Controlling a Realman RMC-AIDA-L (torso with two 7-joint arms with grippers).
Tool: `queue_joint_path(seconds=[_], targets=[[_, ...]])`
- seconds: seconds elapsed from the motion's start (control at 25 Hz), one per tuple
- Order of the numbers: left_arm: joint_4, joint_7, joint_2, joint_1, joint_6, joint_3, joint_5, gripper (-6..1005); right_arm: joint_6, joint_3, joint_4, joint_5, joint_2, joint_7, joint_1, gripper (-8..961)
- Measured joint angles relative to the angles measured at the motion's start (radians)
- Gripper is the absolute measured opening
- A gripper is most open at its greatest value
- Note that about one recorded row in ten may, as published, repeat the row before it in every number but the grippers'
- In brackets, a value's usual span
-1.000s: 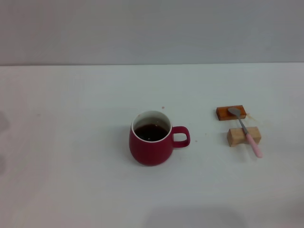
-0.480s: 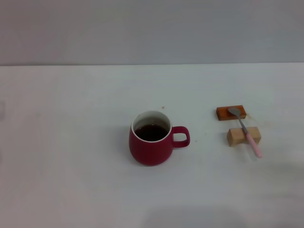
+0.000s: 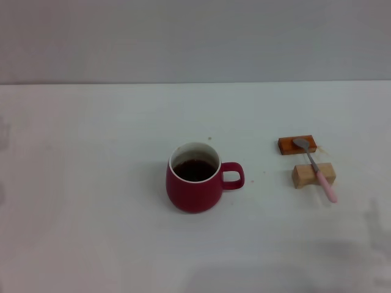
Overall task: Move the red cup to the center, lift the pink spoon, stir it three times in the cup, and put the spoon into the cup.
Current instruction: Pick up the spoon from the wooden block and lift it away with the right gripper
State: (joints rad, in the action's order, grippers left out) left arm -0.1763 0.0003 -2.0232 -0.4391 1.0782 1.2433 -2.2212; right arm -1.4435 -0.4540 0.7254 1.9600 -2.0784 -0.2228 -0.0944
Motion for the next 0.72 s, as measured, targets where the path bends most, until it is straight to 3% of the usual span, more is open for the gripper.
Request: queue_joint_path(seconds=[0.28, 0.72], targets=[[0.005, 0.001, 0.001, -0.001, 0.0, 0.002, 0.0, 743, 0.06, 0.073, 0.029, -0.066, 0.005, -0.082, 0.01, 779], [0.006, 0.001, 0.002, -0.001, 0.0, 0.002, 0.001, 743, 0.216, 0.106, 0.032, -0.067, 0.013, -0.089, 0.054, 780]])
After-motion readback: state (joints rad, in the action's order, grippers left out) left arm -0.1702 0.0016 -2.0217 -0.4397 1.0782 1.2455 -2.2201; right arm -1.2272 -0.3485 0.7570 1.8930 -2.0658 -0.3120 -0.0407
